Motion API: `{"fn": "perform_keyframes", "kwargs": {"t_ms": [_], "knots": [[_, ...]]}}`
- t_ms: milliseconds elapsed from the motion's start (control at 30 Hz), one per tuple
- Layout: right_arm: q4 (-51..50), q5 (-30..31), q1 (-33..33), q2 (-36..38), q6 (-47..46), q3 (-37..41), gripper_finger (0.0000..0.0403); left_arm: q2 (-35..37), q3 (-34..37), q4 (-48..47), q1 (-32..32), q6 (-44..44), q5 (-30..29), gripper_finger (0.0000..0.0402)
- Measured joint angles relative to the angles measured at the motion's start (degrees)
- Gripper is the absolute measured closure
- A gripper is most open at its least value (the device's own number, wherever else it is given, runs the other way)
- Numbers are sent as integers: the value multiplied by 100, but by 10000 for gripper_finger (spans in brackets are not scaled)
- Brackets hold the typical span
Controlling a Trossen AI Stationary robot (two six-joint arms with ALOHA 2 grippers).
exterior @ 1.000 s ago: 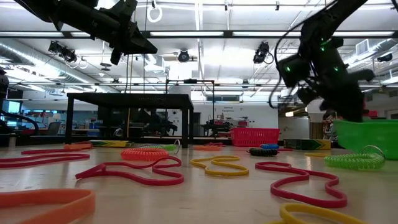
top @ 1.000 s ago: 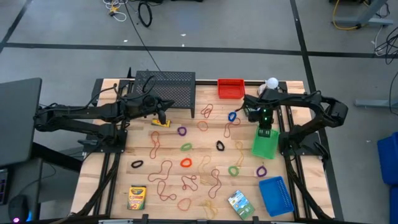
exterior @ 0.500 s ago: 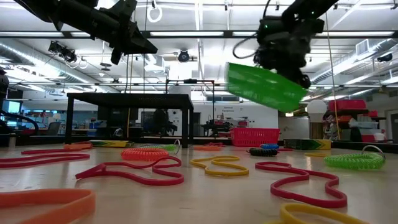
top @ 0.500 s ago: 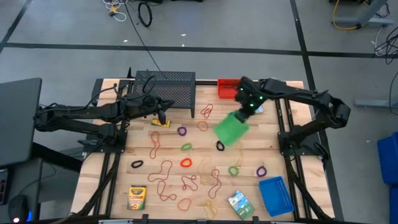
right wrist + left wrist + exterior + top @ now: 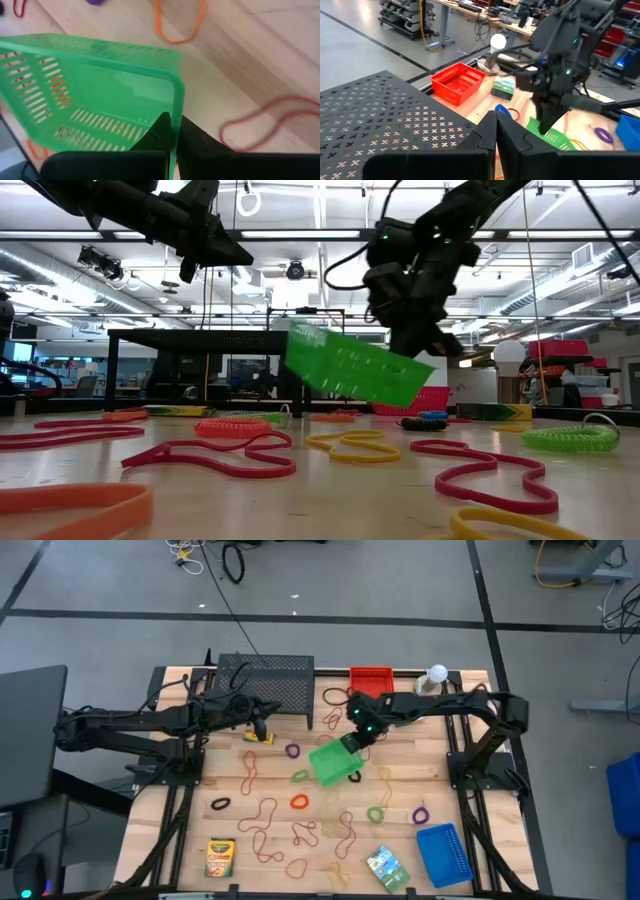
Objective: Pick & Place Office Desk Supplies
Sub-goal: Put the green bin on the shelf
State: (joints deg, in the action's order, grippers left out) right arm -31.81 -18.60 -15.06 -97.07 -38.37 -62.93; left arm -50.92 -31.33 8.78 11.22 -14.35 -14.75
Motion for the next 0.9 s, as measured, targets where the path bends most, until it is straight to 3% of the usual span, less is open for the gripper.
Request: {"fn": "perform_keyframes", "kwargs": {"t_ms": [333, 700, 800, 900], "knots": [[167, 277, 462, -850, 472, -788, 374, 0, 0, -64, -156, -81, 502, 392], [-311, 478, 447, -537, 1192, -1171, 250, -7, 0, -815, -1002, 240, 953, 392], [-614, 862, 470, -56, 1671, -1112, 257, -116, -148, -1053, -1239, 334, 1026, 392], [-406, 1201, 504, 574, 1923, -610, 305, -439, -527, -1547, -1516, 690, 1108, 393]]}}
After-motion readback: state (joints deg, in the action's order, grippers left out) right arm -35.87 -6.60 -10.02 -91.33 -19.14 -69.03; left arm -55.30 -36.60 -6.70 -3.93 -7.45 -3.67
